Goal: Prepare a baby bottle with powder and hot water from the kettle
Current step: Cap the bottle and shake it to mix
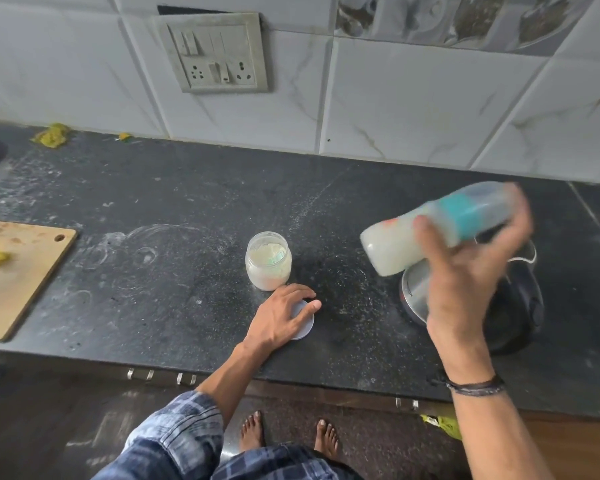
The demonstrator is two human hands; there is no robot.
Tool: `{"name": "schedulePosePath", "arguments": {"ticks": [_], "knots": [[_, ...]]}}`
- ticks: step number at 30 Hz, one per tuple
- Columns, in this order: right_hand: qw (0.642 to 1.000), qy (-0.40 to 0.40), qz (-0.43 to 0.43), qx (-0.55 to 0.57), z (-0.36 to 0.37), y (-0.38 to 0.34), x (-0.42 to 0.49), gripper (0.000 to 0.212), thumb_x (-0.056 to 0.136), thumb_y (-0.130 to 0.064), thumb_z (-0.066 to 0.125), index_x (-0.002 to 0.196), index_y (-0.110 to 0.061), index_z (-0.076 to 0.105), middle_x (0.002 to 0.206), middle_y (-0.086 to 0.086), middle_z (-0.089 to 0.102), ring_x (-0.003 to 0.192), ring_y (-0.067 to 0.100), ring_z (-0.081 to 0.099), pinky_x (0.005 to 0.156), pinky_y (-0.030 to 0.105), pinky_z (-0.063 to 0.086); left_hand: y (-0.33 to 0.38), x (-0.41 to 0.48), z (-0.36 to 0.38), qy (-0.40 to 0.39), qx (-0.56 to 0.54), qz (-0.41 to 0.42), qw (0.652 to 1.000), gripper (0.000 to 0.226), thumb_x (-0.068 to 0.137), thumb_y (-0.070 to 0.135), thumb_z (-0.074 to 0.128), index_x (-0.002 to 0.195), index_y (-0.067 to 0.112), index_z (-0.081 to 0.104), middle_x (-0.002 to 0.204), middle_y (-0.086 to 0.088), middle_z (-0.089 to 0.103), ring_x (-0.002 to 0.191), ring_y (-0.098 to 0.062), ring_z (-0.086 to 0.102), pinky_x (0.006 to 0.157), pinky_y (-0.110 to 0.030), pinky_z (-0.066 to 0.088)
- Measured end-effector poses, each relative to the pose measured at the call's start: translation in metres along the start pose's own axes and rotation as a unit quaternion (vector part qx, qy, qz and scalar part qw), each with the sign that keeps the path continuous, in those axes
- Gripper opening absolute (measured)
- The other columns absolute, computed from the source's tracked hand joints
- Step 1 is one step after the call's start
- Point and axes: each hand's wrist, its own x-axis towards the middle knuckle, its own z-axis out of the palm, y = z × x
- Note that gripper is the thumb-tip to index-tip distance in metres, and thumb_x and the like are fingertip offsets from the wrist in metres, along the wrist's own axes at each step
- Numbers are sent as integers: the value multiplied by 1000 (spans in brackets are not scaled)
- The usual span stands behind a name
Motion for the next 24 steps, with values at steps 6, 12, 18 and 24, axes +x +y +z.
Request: {"name": "schedulePosePath", "arguments": {"ticks": [6, 12, 18, 24], "knots": [[1000, -1, 8, -24, 7, 8, 1, 90, 87, -12, 85, 152, -20, 22, 130, -17, 60, 104, 3, 68, 88, 26, 57, 0, -1, 0, 6, 3, 0, 1000, 56, 96, 71, 42, 116, 27, 71, 125, 18, 65, 119, 3, 51, 98, -20, 40], [997, 80, -14, 18, 4, 8, 1, 97, 88, -28, 87, 156, -20, 18, 134, -14, 62, 113, 10, 69, 88, 35, 60, 1, -1, 1, 3, -3, -9, 1000, 54, 95, 70, 44, 116, 28, 71, 124, 21, 64, 120, 1, 53, 101, -27, 44], [999, 20, 9, 23, 6, 3, -3, 92, 87, -15, 86, 153, -21, 21, 141, -10, 57, 112, 11, 68, 93, 37, 59, 0, 0, 1, -1, -1, -2, 1000, 53, 96, 70, 43, 116, 30, 70, 124, 22, 64, 120, 2, 52, 101, -27, 44], [998, -47, 4, -35, 7, 3, 0, 88, 87, 2, 81, 151, -16, 23, 131, -17, 60, 101, 1, 67, 87, 23, 56, -1, -1, 0, 4, -2, 2, 1000, 54, 96, 70, 43, 116, 28, 71, 124, 20, 64, 119, 2, 52, 102, -25, 43]]}}
